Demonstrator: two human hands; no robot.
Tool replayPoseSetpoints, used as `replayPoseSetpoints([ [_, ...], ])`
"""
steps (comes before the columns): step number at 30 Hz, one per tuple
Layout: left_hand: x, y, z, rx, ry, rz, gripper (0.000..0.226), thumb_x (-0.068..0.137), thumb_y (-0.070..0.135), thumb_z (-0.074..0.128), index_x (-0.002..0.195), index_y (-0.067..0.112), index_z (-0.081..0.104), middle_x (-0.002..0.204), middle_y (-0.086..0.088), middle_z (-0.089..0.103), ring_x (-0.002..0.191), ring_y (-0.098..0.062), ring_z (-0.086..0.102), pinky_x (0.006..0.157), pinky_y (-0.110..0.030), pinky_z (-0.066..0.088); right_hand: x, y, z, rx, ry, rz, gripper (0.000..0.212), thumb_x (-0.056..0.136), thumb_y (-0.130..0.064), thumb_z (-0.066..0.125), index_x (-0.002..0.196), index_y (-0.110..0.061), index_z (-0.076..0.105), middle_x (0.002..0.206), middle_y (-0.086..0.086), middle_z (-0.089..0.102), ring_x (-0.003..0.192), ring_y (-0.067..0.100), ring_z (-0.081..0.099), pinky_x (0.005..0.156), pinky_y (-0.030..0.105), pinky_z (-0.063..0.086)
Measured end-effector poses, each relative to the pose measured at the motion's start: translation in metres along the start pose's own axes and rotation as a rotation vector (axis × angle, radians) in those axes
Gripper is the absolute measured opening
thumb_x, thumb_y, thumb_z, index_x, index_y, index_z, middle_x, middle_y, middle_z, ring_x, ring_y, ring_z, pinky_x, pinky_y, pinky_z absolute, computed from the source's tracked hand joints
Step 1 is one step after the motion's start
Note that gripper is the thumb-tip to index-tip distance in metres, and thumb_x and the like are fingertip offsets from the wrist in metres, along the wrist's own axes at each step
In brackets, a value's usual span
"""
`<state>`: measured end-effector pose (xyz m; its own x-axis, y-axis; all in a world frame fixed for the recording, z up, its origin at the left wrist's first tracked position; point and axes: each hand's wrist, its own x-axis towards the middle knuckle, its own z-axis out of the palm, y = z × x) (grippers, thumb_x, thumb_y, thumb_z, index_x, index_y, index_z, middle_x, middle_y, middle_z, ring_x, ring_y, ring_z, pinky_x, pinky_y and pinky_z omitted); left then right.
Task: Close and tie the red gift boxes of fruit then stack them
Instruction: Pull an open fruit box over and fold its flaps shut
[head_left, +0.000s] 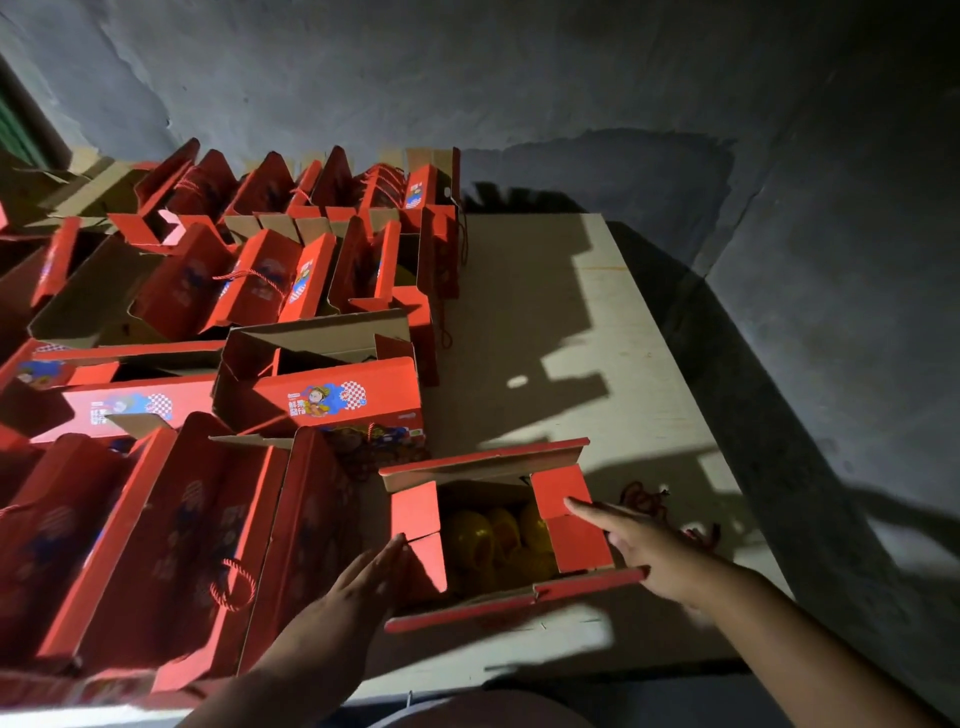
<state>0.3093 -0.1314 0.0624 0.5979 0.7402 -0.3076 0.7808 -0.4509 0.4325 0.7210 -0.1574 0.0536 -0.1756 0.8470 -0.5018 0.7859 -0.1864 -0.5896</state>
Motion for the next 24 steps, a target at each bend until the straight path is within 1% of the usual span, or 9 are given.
replayPoseSetpoints([
  [2, -0.004, -0.006, 0.005, 0.027, -0.084, 0.033, 0.105, 0.093, 0.011, 0.059, 0.15, 0.04, -0.024, 0.155, 0.024, -0.04, 0.153, -0.005, -0.014, 0.116, -0.016, 0.023, -0.003, -0.003, -0.006, -0.079, -0.036, 0.004, 0.111, 0.094, 0.014, 0.048, 0.142, -0.079, 0.01, 0.166, -0.022, 0.008, 0.149, 0.018, 0.034, 0.106, 0.031, 0.05],
  [5, -0.003, -0.001, 0.003, -0.038, -0.148, 0.004, 0.128, 0.078, 0.057, 0.077, 0.146, 0.05, -0.031, 0.149, 0.038, -0.041, 0.143, 0.002, -0.019, 0.112, -0.027, 0.042, -0.005, -0.004, -0.012, -0.079, -0.083, 0.002, 0.112, 0.093, 0.003, 0.062, 0.141, -0.08, 0.004, 0.167, -0.021, 0.003, 0.153, 0.017, 0.017, 0.102, 0.024, 0.047],
  [8, 0.002, 0.003, 0.007, -0.18, 0.003, 0.01, 0.102, 0.081, 0.084, 0.052, 0.161, 0.044, 0.002, 0.158, 0.04, -0.021, 0.149, 0.006, -0.002, 0.116, -0.019, 0.026, -0.004, -0.001, -0.011, 0.029, -0.118, 0.027, 0.103, 0.083, -0.041, 0.083, 0.141, -0.079, 0.008, 0.166, -0.025, 0.003, 0.152, 0.011, 0.014, 0.12, 0.044, 0.033],
  [11, 0.005, 0.008, 0.004, -0.27, 0.228, 0.048, 0.052, 0.098, 0.062, 0.05, 0.147, 0.056, 0.035, 0.156, 0.035, 0.025, 0.142, 0.011, 0.028, 0.112, -0.006, 0.021, 0.004, 0.002, -0.006, 0.191, -0.117, 0.028, 0.089, 0.075, -0.076, 0.073, 0.143, -0.076, 0.016, 0.161, -0.025, 0.031, 0.143, 0.0, 0.038, 0.12, 0.039, 0.037],
  [15, 0.015, 0.013, 0.003, -0.292, 0.342, -0.153, 0.076, 0.094, 0.027, 0.067, 0.156, 0.041, 0.025, 0.131, 0.001, 0.065, 0.118, -0.015, 0.062, 0.094, -0.024, 0.045, 0.011, -0.003, 0.004, 0.338, 0.032, 0.088, 0.064, 0.075, -0.09, 0.057, 0.135, -0.075, 0.039, 0.134, -0.032, 0.06, 0.126, -0.002, 0.057, 0.105, 0.022, 0.046],
  [17, 0.019, 0.018, 0.003, -0.272, 0.358, -0.198, 0.083, 0.093, 0.025, 0.066, 0.159, 0.039, 0.016, 0.132, 0.0, 0.061, 0.117, -0.02, 0.059, 0.093, -0.032, 0.048, 0.014, -0.008, 0.011, 0.439, 0.174, 0.083, 0.056, 0.076, -0.086, 0.06, 0.129, -0.071, 0.05, 0.129, -0.031, 0.064, 0.125, -0.001, 0.058, 0.1, 0.016, 0.047],
  [19, 0.021, 0.023, 0.001, -0.091, 0.364, -0.146, 0.08, 0.093, 0.024, 0.062, 0.158, 0.04, 0.017, 0.145, 0.001, 0.045, 0.131, -0.021, 0.046, 0.101, -0.037, 0.048, 0.02, -0.012, 0.022, 0.555, 0.306, 0.068, 0.061, 0.083, -0.063, 0.073, 0.139, -0.06, 0.048, 0.138, -0.024, 0.055, 0.13, 0.003, 0.054, 0.106, 0.029, 0.049],
  [21, 0.02, 0.028, 0.001, 0.113, 0.327, -0.058, 0.073, 0.089, 0.032, 0.063, 0.154, 0.034, 0.031, 0.155, -0.002, 0.033, 0.14, -0.026, 0.039, 0.097, -0.041, 0.053, 0.026, -0.017, 0.031, 0.627, 0.42, 0.097, 0.072, 0.085, -0.04, 0.08, 0.146, -0.049, 0.041, 0.139, -0.013, 0.049, 0.125, 0.009, 0.056, 0.097, 0.035, 0.055],
  [24, 0.021, 0.03, 0.007, 0.213, 0.172, -0.053, 0.083, 0.083, 0.059, 0.067, 0.153, 0.022, 0.041, 0.161, -0.008, 0.029, 0.145, -0.031, 0.036, 0.099, -0.044, 0.053, 0.028, -0.02, 0.034, 0.324, 0.573, -0.027, 0.048, 0.089, -0.027, 0.079, 0.129, -0.04, 0.056, 0.134, -0.018, 0.05, 0.123, 0.003, 0.055, 0.101, 0.025, 0.05],
])
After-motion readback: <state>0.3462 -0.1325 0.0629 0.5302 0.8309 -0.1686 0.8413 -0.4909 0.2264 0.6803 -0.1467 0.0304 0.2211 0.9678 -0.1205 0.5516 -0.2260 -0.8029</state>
